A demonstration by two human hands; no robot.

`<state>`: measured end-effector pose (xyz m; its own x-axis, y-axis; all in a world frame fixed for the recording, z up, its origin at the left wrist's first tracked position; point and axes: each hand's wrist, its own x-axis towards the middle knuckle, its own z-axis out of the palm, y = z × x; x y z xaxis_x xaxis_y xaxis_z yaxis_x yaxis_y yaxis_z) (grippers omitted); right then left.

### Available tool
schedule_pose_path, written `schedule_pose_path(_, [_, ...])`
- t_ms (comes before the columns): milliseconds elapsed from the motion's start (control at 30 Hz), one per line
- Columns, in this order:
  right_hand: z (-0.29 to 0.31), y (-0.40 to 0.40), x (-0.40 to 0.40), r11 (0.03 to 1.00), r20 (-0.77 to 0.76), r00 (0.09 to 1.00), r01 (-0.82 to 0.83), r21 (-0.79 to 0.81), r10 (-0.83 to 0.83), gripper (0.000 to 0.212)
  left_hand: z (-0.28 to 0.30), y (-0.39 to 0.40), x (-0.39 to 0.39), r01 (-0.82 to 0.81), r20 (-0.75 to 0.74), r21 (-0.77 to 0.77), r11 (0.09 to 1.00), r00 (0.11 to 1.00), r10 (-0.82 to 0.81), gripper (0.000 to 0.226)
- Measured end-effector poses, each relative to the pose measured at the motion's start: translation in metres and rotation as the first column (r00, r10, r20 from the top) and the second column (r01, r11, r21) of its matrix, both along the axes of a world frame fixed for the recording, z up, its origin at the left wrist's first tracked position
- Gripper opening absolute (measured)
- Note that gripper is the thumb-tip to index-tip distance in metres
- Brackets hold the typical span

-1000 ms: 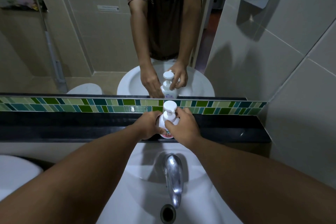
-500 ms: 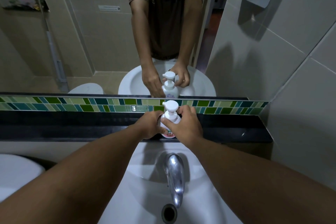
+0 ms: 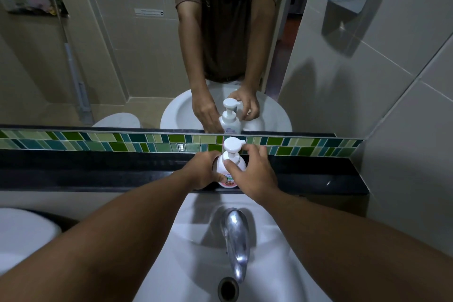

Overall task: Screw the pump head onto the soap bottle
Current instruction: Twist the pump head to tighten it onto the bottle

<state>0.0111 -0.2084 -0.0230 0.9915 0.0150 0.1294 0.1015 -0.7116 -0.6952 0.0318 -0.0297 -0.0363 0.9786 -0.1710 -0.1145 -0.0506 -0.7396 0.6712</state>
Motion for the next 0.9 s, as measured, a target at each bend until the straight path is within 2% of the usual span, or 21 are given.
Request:
schedule_pose_path(133, [-0.001, 0.003, 0.003, 0.997, 0.006, 0.997, -0.071, -0.029, 0.071, 0.044, -0.001, 0.0, 0.001, 0.001, 0.008, -0.002, 1.0, 1.0, -0.001, 0.059])
schedule_pose_path(267, [0.002, 0.005, 0.0, 0.991, 0.031, 0.996, 0.091, -0.098, -0.088, 0.071, -0.002, 0.001, 0.001, 0.004, 0.014, -0.005, 1.0, 1.0, -0.004, 0.052])
schedule_pose_path(367, [-0.006, -0.001, -0.005, 0.996, 0.059, 0.998, 0.032, -0.082, -0.027, 0.082, -0.001, 0.001, 0.001, 0.008, 0.012, -0.009, 1.0, 1.0, -0.008, 0.057])
schedule_pose_path(433, [-0.008, -0.004, -0.004, 0.999, 0.059, 0.998, -0.004, -0.051, 0.007, 0.077, 0.0, 0.0, 0.002, 0.005, 0.005, -0.001, 1.0, 1.0, -0.005, 0.059])
schedule_pose_path(567, [-0.005, 0.001, -0.001, 0.996, 0.054, 0.995, -0.081, -0.031, 0.082, 0.042, -0.001, 0.0, 0.003, -0.001, 0.0, 0.009, 1.0, 1.0, 0.001, 0.061])
schedule_pose_path(733, [-0.002, 0.006, 0.005, 0.994, 0.075, 0.993, -0.088, -0.065, 0.093, 0.045, -0.002, 0.0, 0.002, 0.004, 0.014, 0.01, 1.0, 1.0, -0.005, 0.054])
schedule_pose_path(900, [0.003, 0.009, 0.011, 0.995, 0.017, 0.996, -0.083, -0.056, 0.084, 0.051, -0.003, -0.001, 0.001, 0.005, 0.02, -0.001, 1.0, 1.0, -0.005, 0.049])
